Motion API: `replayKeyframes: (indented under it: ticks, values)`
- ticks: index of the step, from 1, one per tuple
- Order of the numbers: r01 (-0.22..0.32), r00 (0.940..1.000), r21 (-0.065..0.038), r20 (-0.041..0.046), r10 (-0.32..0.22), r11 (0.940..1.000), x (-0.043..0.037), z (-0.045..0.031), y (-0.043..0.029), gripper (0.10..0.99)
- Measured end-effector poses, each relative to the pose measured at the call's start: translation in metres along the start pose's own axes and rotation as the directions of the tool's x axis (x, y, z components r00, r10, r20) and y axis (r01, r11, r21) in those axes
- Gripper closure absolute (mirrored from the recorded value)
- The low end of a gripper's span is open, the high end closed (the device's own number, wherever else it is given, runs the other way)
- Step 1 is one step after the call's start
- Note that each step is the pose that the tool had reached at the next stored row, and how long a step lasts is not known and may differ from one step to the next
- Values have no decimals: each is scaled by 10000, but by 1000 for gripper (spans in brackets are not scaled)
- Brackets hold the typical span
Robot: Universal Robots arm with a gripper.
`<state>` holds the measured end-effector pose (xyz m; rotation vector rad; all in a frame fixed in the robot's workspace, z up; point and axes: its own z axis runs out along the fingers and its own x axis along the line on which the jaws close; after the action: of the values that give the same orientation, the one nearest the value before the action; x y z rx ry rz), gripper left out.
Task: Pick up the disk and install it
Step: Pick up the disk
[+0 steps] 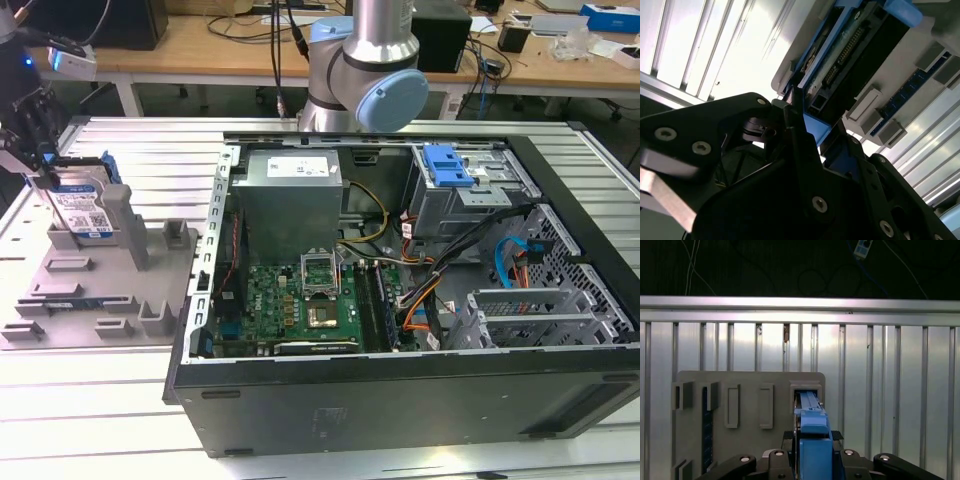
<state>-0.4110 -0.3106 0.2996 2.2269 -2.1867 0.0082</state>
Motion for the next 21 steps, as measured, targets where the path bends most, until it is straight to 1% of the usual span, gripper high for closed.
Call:
replayKeyframes:
  ticks: [10,15,16,17,21]
  values:
    - [0,10000,5,1,0,10000,0,-7,-1,718]
    - [0,10000,1,0,0,10000,1,-83,1,718]
    - [0,10000,11,-1,0,10000,2,-113,1,718]
    - [-1,10000,42,-1,1,10000,3,-163,2,718]
    - [-1,10000,86,-2,1,10000,5,-280,3,718]
